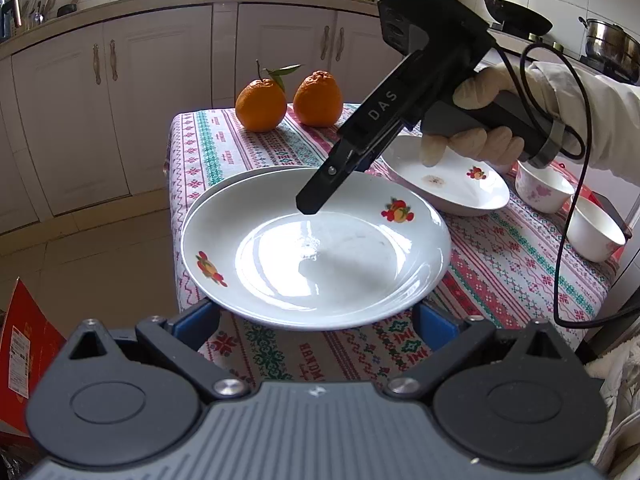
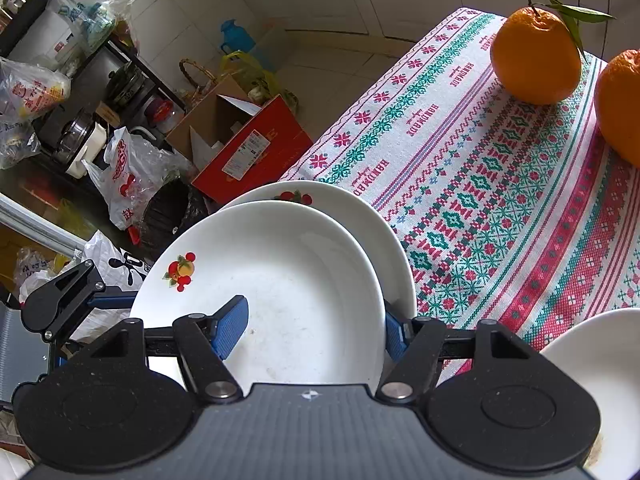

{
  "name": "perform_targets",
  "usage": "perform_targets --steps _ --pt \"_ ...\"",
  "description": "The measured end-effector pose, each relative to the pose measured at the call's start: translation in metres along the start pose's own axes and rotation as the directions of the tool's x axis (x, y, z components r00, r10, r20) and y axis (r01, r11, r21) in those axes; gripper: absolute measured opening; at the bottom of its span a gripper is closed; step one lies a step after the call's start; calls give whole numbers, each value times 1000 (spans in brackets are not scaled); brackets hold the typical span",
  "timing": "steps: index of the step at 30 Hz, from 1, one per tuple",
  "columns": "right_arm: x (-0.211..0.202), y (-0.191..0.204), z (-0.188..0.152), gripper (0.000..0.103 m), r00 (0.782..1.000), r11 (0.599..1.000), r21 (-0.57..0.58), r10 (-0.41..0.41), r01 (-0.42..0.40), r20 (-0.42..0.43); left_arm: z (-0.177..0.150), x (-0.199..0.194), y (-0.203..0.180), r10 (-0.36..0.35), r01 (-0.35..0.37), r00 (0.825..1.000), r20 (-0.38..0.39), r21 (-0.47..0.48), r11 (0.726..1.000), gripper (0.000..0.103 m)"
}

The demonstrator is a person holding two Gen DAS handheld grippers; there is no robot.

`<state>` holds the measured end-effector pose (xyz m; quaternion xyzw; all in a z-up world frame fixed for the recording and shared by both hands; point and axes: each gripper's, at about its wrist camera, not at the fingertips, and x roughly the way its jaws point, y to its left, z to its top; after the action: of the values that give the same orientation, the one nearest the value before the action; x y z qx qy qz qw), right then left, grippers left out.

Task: Organize plates and bowls

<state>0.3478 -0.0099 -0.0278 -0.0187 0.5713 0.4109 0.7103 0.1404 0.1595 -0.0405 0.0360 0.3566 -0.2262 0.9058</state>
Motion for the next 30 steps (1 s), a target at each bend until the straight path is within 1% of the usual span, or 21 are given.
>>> perform_targets --steps 15,22,30 --pt "-12 -2 -7 74 1000 1000 24 -5 5 10 -3 5 6 -22 22 1000 8 -17 1000 102" --pt "-20 -3 -12 74 1000 999 44 -2 1 25 -3 7 7 -20 20 1000 8 -20 1000 102" --pt "-26 1 -17 74 999 999 49 -23 21 39 -4 7 5 -8 9 1000 14 -13 1000 102"
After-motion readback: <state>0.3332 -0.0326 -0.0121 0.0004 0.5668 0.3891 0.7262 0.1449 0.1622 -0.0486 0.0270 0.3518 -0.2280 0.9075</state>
